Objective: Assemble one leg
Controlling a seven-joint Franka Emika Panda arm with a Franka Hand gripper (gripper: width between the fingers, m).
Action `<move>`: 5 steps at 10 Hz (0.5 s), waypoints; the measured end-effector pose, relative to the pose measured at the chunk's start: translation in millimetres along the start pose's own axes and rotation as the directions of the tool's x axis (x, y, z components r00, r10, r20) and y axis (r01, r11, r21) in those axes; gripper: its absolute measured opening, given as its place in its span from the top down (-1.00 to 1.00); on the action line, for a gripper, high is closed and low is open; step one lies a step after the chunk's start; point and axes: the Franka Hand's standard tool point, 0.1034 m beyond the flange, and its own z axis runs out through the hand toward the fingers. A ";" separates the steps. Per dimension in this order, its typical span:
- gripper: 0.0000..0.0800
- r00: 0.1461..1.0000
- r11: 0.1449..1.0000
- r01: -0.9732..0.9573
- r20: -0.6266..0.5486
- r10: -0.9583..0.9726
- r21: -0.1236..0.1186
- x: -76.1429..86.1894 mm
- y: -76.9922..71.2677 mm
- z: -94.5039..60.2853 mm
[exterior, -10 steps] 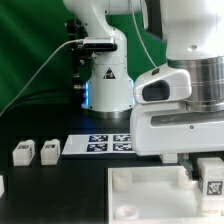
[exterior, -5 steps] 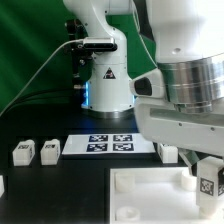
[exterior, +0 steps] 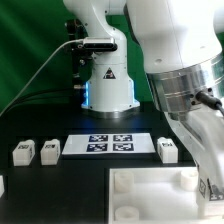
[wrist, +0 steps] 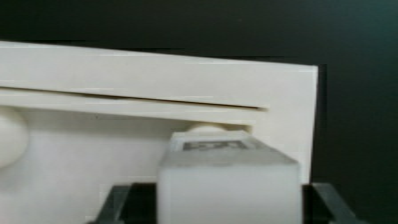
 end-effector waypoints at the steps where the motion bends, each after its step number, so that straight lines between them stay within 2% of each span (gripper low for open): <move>1: 0.26 0.999 0.999 0.035 -0.001 -0.035 -0.001 0.0 0.2 0.2; 2: -0.02 0.993 0.993 0.114 -0.006 -0.114 0.001 -0.3 1.0 1.4; 3: -0.36 0.973 0.973 0.231 -0.022 -0.230 0.016 -2.5 3.2 6.0; 4: -0.36 0.896 0.897 0.442 -0.043 -0.442 0.000 -2.3 5.1 6.2; 5: -0.57 0.797 0.799 0.601 -0.061 -0.601 -0.018 -2.5 3.9 2.1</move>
Offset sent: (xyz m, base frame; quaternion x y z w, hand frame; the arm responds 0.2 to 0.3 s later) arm -0.0103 -0.0052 -0.0025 0.0188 0.0561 -0.3282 0.9427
